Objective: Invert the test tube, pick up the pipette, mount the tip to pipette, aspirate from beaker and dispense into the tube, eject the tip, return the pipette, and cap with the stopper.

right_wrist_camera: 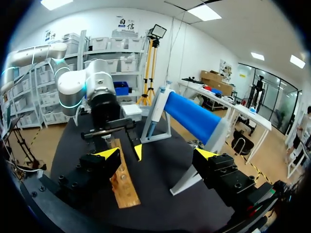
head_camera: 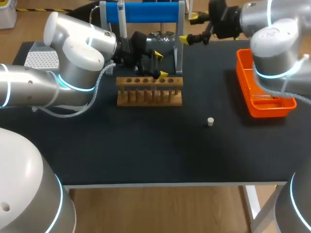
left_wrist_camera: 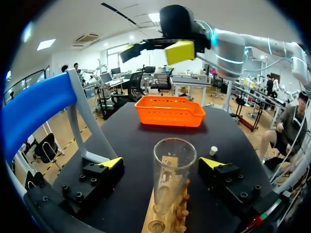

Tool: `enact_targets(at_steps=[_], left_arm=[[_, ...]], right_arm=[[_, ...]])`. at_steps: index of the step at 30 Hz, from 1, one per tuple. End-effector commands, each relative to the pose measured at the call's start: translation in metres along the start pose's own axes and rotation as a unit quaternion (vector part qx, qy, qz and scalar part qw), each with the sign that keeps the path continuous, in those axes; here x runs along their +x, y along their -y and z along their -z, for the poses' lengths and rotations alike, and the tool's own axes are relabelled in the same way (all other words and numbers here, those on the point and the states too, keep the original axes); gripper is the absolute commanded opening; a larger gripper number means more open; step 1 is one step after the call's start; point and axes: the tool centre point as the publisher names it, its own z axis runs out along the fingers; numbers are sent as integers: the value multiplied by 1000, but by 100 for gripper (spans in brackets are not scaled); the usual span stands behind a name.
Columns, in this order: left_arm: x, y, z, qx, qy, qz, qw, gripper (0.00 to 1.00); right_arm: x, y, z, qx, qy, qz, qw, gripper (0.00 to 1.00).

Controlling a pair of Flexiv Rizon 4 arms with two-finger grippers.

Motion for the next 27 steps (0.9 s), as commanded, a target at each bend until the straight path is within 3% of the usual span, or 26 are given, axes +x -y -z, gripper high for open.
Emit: enact_targets(at_steps=[1, 12, 27], left_arm=[[-1, 0, 0, 0, -1, 0, 1000, 100], [-1, 0, 0, 0, -1, 0, 1000, 100], [-1, 0, 0, 0, -1, 0, 1000, 100]], right_arm=[[25, 17, 64, -3, 25, -4, 1000, 100], [78, 85, 115, 5, 48, -28, 998, 100], [126, 165, 105, 34, 41, -51, 997, 100]])
